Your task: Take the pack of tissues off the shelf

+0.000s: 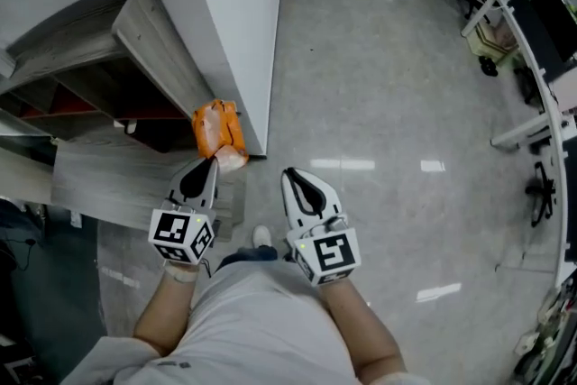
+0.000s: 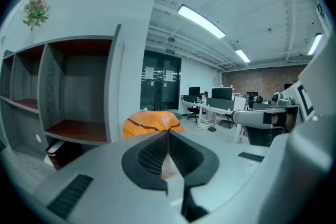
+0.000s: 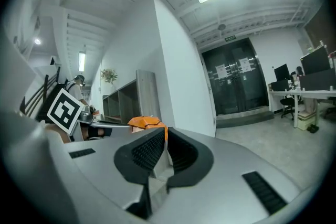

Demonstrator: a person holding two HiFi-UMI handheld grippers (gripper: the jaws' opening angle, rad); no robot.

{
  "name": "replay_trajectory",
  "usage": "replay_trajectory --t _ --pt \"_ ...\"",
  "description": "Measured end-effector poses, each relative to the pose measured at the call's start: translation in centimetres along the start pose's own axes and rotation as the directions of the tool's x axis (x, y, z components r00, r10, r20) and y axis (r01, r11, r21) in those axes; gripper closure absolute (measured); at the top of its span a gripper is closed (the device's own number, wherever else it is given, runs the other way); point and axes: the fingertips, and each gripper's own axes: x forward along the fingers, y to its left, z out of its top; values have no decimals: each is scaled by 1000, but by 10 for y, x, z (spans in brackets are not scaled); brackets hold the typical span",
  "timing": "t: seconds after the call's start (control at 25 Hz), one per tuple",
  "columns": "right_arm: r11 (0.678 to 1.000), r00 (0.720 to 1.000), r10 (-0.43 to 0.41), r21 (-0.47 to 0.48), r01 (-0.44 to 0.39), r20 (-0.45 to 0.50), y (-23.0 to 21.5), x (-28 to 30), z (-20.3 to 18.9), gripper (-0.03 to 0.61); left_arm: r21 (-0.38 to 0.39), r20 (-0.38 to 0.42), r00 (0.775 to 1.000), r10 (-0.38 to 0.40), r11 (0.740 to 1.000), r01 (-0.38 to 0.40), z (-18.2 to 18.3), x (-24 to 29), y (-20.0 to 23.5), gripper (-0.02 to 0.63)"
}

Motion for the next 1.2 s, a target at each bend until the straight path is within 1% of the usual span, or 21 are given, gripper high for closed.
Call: replay_trajectory --t 0.12,0.24,0.32,0.4,0.56,0.72,0.84,0.92,1.04,1.2 --pt "997 997 -72 8 72 8 -32 -13 7 552 17 2 998 -57 998 57 10 25 -20 592" --pt "990 990 -142 10 141 26 -41 -17 4 552 31 17 992 -128 991 127 9 34 -25 592" --pt "984 983 -179 6 179 37 -53 -23 5 552 40 31 983 -179 983 178 14 43 -37 592" --pt "977 976 -215 3 215 44 -75 -36 10 552 46 40 974 -225 974 223 22 57 -58 592" --pt "957 956 -291 7 291 43 -107 -58 18 552 59 43 954 -298 954 295 31 77 -92 592" --pt "942 941 -334 9 334 59 -123 -67 22 552 62 47 933 -356 934 353 34 89 -113 592" --pt "942 938 -336 4 337 82 -131 -70 23 552 64 51 918 -393 919 389 37 96 -127 592" --pt "936 933 -350 3 351 79 -138 -73 27 552 70 54 910 -411 911 407 39 100 -136 592" --pt "927 925 -374 4 374 74 -147 -77 34 552 73 58 902 -428 903 424 44 105 -147 592" --pt "930 927 -366 4 367 86 -148 -71 31 552 74 57 894 -444 895 440 45 110 -144 592"
